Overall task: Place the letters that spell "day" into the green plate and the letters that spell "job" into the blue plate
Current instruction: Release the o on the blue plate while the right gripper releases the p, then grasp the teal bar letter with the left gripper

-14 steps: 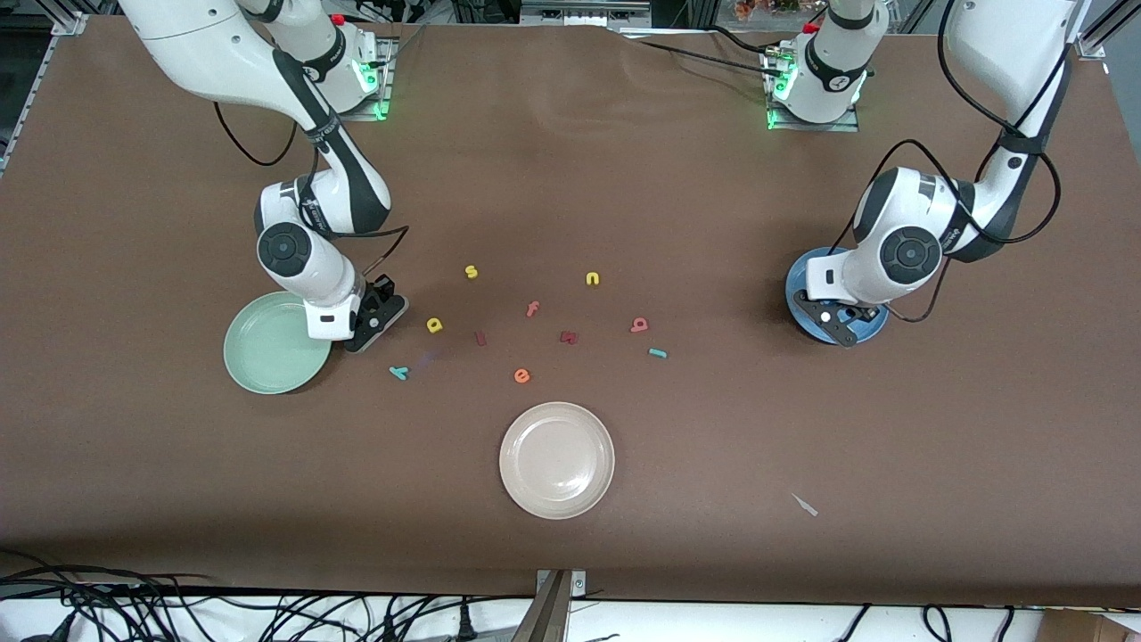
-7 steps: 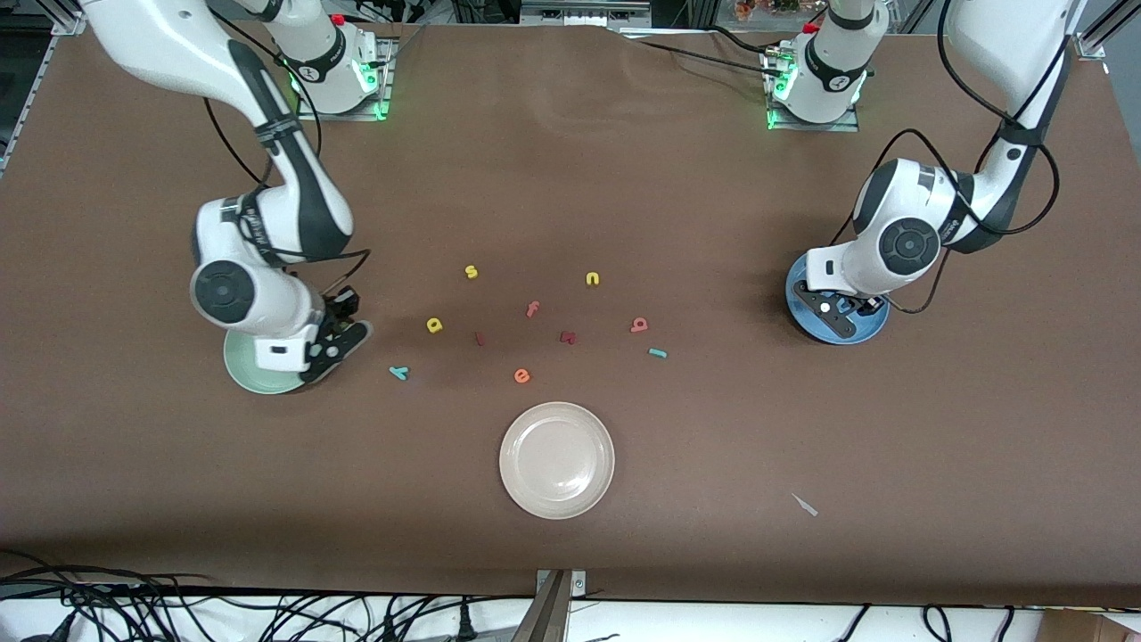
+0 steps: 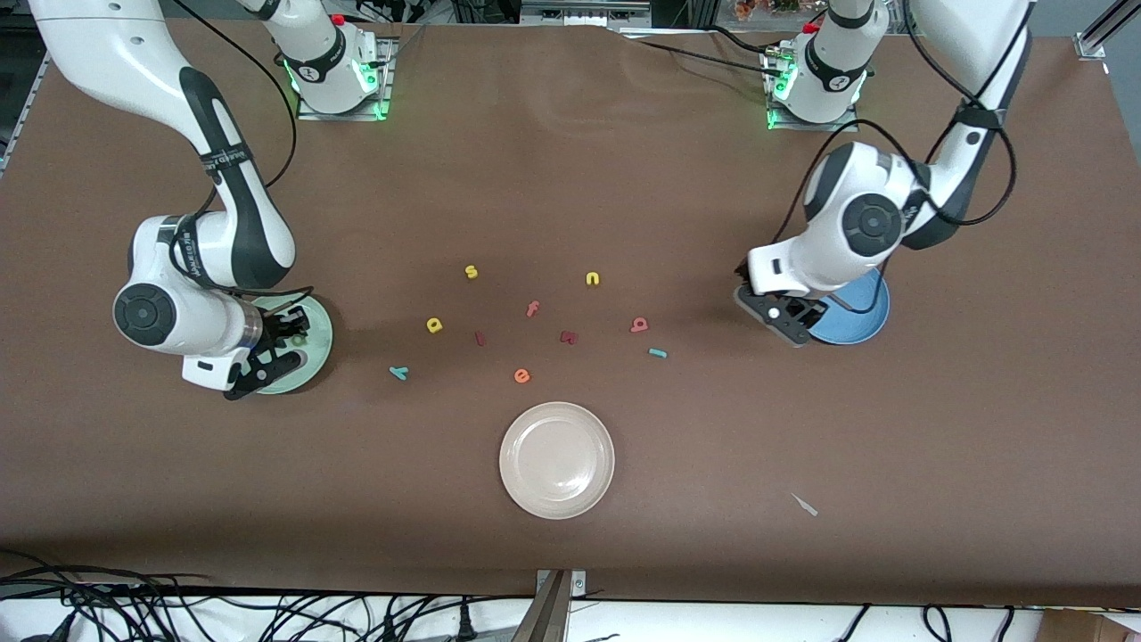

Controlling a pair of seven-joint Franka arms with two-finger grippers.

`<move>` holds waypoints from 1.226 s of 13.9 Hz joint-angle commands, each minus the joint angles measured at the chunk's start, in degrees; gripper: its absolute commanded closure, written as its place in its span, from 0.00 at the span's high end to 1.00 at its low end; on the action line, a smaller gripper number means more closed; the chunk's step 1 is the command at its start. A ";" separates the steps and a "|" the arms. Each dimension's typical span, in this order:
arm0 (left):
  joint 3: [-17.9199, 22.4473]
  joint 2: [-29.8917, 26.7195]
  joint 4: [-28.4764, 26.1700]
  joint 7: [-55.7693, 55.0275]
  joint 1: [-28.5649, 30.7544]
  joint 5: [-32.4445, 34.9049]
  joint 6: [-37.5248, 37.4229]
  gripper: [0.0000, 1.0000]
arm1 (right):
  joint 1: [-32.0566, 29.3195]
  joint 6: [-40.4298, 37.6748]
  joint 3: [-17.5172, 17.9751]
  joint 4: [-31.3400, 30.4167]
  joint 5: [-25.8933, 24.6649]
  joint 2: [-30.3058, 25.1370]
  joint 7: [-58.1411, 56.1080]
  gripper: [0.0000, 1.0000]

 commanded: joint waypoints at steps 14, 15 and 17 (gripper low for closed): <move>6.74 17.31 20.69 -57.06 -13.51 -4.41 -1.71 1.00 | 7.66 5.52 9.51 -1.21 -0.53 -0.45 38.22 1.00; 6.74 17.40 20.69 -59.60 -13.77 -6.43 -1.71 1.00 | 8.01 8.06 9.51 -2.70 -0.53 -0.53 38.32 1.00; 6.74 18.10 20.78 -66.44 -14.56 -8.20 -1.36 1.00 | 8.45 13.77 9.51 -6.12 -0.61 -0.45 38.23 1.00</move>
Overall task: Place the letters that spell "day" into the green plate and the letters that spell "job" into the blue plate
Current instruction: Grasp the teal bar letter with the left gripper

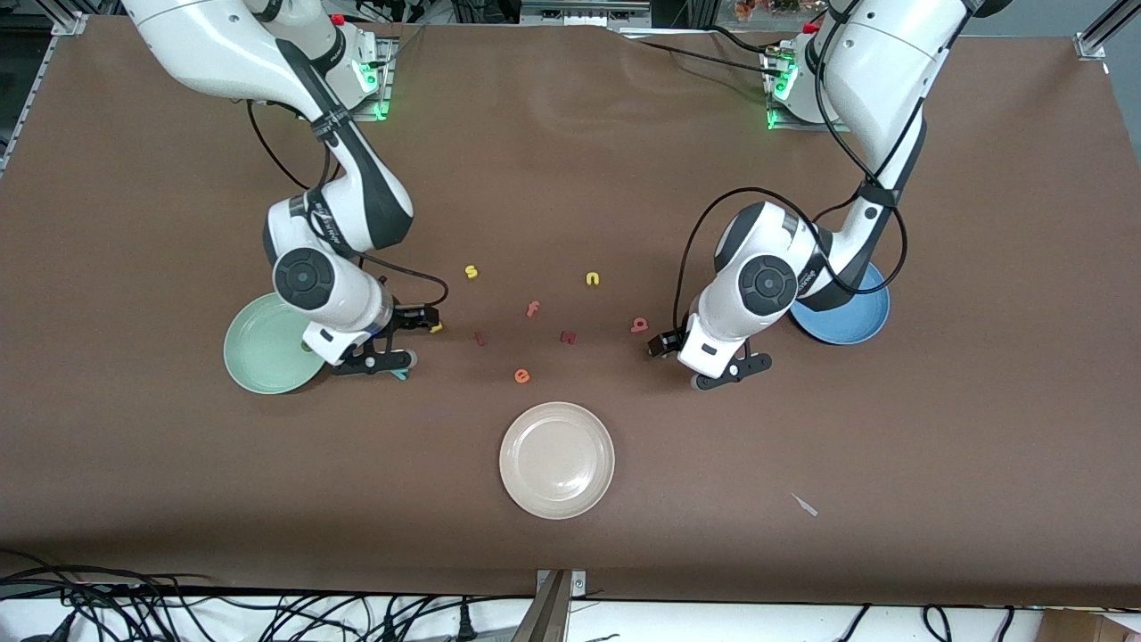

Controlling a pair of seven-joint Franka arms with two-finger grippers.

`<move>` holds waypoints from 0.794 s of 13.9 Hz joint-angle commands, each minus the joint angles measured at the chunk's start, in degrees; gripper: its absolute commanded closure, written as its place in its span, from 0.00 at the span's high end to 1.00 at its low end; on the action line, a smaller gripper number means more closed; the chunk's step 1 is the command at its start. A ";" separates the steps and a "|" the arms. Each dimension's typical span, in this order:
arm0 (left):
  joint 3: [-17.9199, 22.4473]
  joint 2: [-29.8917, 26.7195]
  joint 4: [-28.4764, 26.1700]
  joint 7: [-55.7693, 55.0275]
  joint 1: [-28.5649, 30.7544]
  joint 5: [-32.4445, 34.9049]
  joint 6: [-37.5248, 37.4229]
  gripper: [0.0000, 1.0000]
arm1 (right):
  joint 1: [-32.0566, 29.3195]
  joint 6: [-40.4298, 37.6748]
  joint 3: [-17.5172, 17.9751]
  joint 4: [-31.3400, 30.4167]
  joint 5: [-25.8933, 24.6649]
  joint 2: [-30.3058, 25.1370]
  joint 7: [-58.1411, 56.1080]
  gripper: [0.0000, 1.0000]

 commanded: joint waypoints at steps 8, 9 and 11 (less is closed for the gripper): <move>1.69 6.60 1.51 -29.91 -5.34 -1.84 8.77 0.99 | 3.32 11.47 -0.14 -7.75 -9.04 1.23 0.68 0.99; 2.83 6.78 1.43 -29.91 -5.34 -1.75 9.39 0.98 | 3.40 11.47 -0.14 -7.66 -10.01 1.50 0.68 0.99; 3.72 7.30 1.43 -29.82 -5.25 -1.75 9.49 0.93 | 3.58 11.73 -0.05 -7.40 -10.72 2.29 0.42 0.96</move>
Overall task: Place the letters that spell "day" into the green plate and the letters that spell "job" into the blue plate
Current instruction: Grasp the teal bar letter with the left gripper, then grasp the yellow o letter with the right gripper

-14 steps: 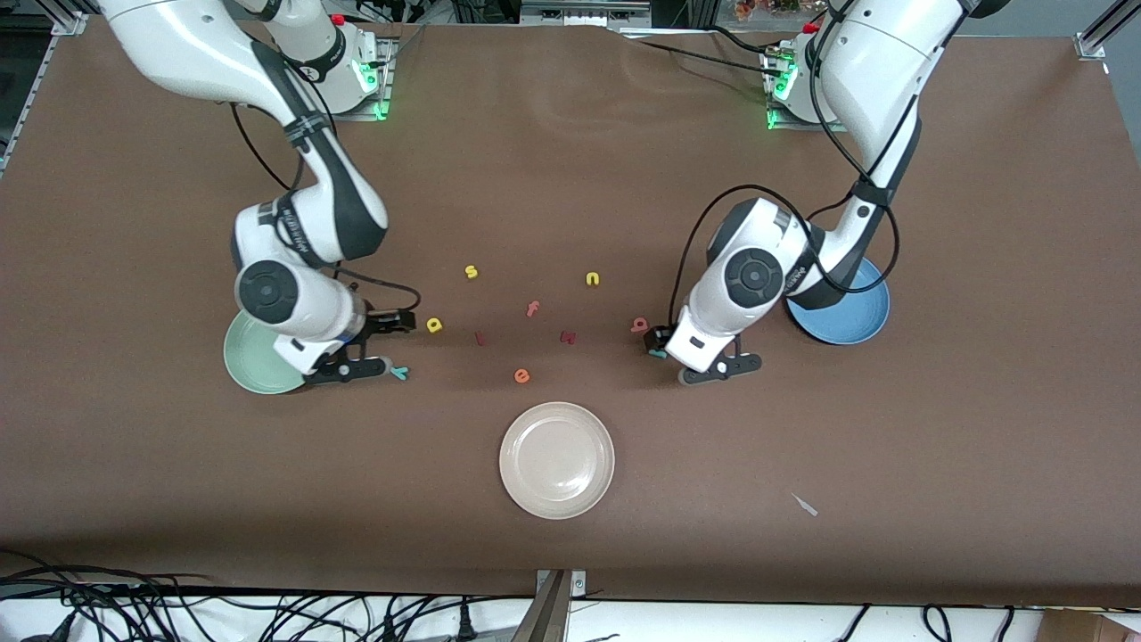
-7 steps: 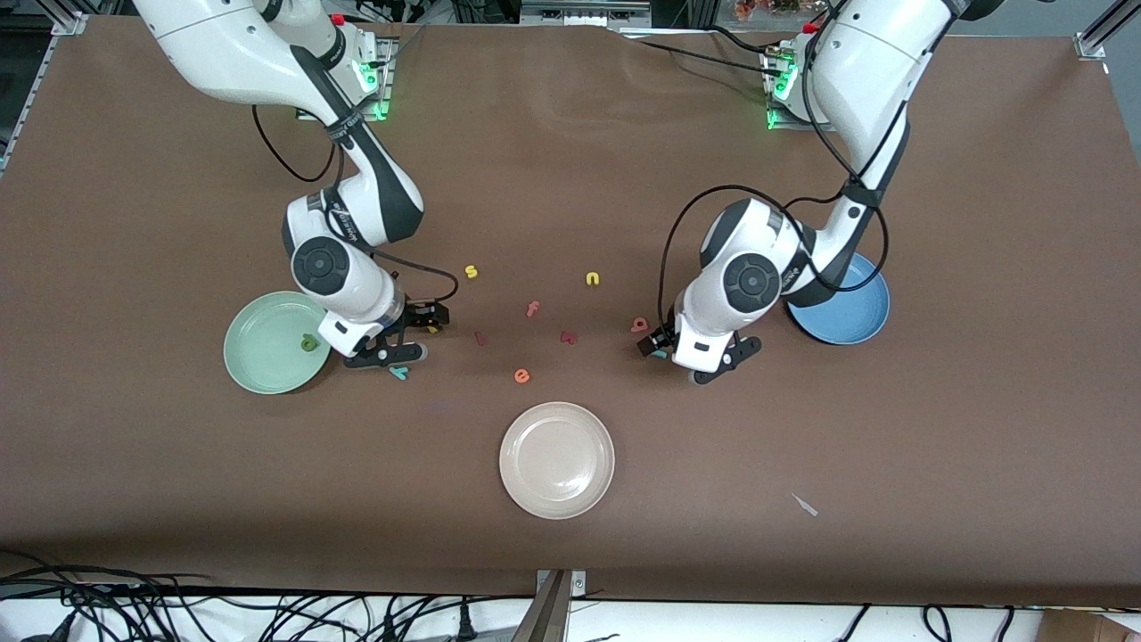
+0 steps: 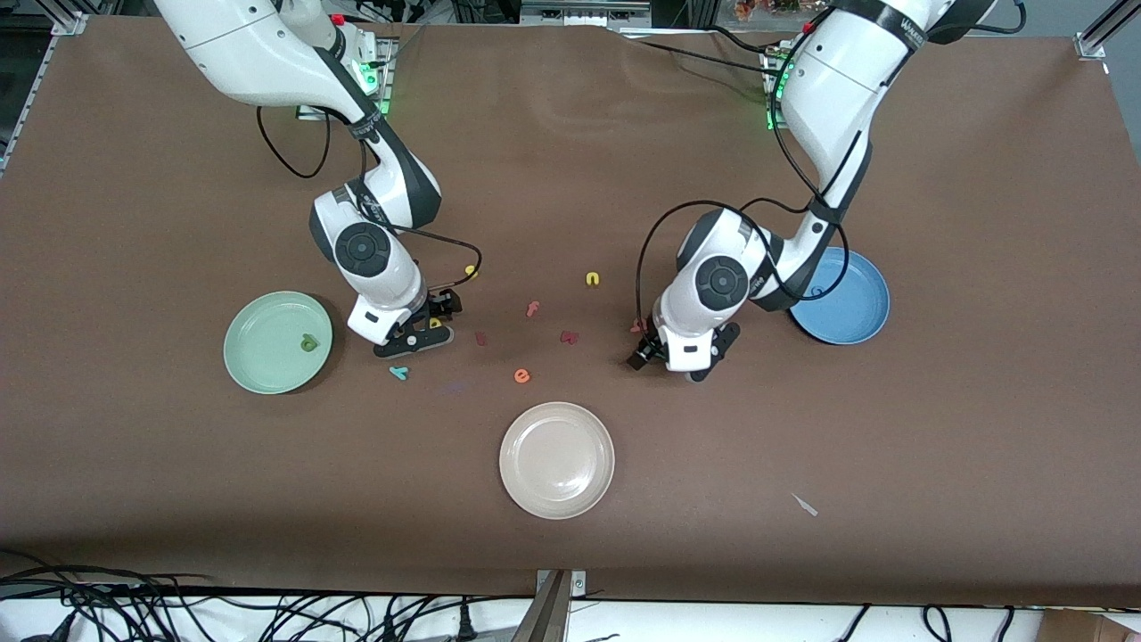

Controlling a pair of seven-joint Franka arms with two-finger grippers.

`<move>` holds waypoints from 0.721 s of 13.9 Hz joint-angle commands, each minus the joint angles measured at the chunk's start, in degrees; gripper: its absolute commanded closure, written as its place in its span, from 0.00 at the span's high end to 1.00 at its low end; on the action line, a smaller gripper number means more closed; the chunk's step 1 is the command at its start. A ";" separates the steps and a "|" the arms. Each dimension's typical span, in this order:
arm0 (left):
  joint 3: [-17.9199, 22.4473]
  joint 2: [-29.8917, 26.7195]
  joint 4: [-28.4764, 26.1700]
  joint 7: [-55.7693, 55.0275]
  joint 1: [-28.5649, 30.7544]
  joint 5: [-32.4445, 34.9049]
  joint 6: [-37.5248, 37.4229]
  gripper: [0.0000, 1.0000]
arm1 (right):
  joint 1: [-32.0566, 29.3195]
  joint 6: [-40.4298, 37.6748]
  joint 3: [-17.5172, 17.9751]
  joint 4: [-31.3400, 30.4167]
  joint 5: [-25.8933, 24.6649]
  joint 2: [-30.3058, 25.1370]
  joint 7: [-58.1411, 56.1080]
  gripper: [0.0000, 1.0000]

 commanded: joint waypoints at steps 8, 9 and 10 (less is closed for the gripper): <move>0.80 1.24 1.35 -0.25 -0.54 -1.39 0.13 0.20 | 0.19 3.06 0.03 0.20 -1.21 1.73 0.58 0.77; 0.71 1.24 1.35 -0.17 -0.54 -1.31 0.04 0.08 | 0.19 3.15 0.03 0.20 -1.12 1.82 0.66 0.74; 0.62 1.24 1.35 -0.17 -0.54 -1.30 0.04 0.00 | 0.27 3.23 0.11 0.20 -1.12 1.82 0.75 0.72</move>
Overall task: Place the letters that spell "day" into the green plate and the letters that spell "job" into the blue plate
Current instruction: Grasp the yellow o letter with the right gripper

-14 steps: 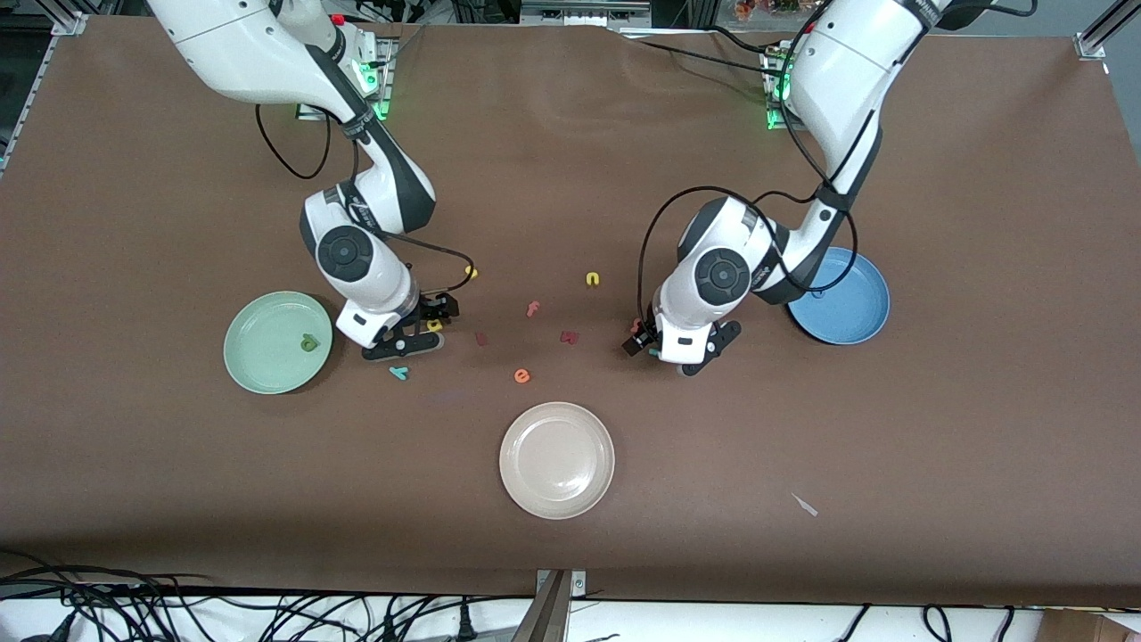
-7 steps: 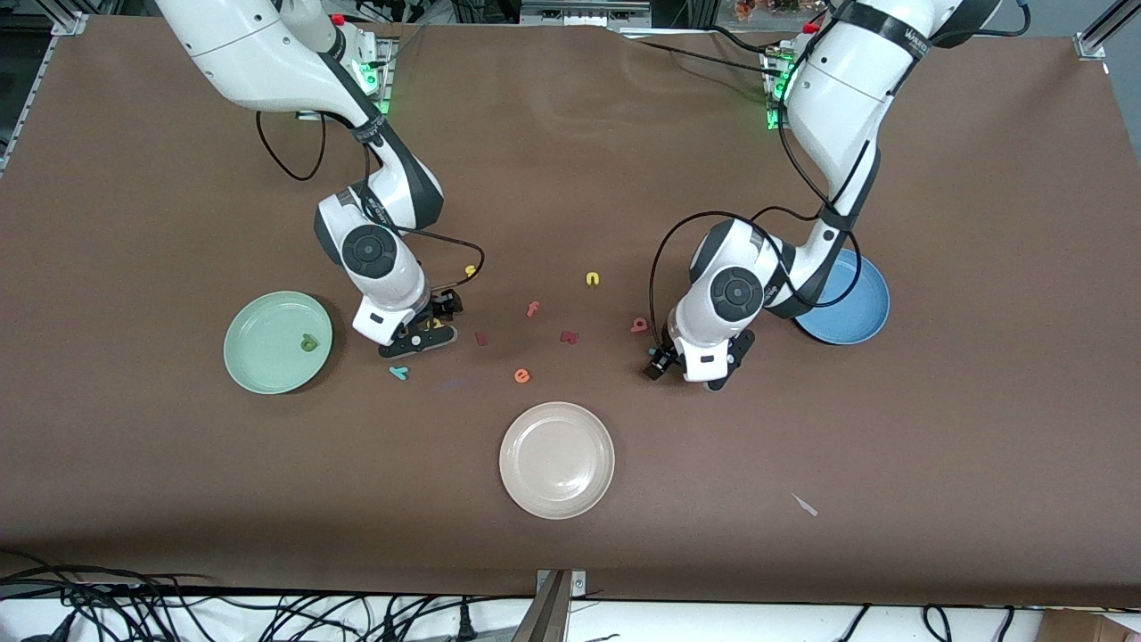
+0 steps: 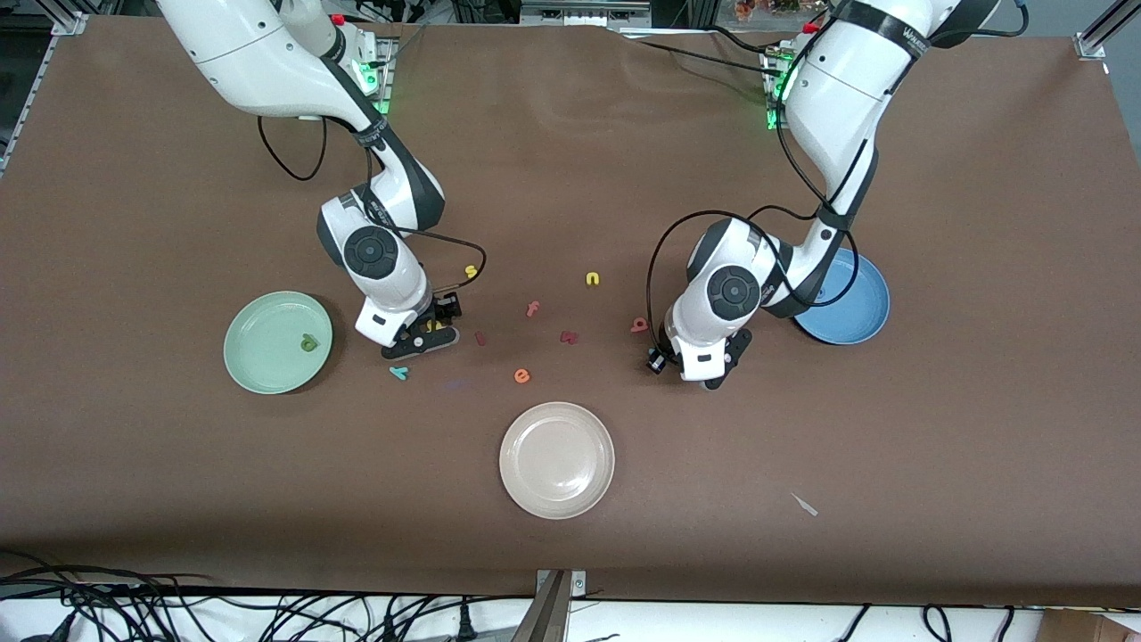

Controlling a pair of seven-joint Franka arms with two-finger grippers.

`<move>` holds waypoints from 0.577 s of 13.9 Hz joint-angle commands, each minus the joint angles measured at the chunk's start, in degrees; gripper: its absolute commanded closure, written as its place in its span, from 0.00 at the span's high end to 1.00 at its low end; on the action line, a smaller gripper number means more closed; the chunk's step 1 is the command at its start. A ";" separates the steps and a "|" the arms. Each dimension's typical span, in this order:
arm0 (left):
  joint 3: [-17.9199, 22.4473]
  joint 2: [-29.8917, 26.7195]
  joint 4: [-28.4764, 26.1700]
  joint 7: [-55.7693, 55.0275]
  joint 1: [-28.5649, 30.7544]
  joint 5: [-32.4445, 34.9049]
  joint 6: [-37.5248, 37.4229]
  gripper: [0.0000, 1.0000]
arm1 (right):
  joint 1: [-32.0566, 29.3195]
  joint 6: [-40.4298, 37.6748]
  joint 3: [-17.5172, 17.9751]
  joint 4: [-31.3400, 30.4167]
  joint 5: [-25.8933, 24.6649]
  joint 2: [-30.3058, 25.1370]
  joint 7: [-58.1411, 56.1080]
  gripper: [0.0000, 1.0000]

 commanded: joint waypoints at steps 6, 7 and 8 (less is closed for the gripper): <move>-0.04 -2.46 0.44 1.30 -0.03 -0.51 -1.01 0.00 | 0.04 1.39 0.21 0.19 -0.47 0.28 0.89 0.56; -0.13 -3.78 0.27 3.48 0.15 -0.51 -2.84 0.00 | 0.04 1.39 0.21 0.28 -0.38 0.28 0.98 0.54; -0.13 -4.49 0.35 5.50 0.50 -0.51 -5.30 0.00 | 0.04 1.65 0.21 0.28 -0.38 0.28 0.98 0.54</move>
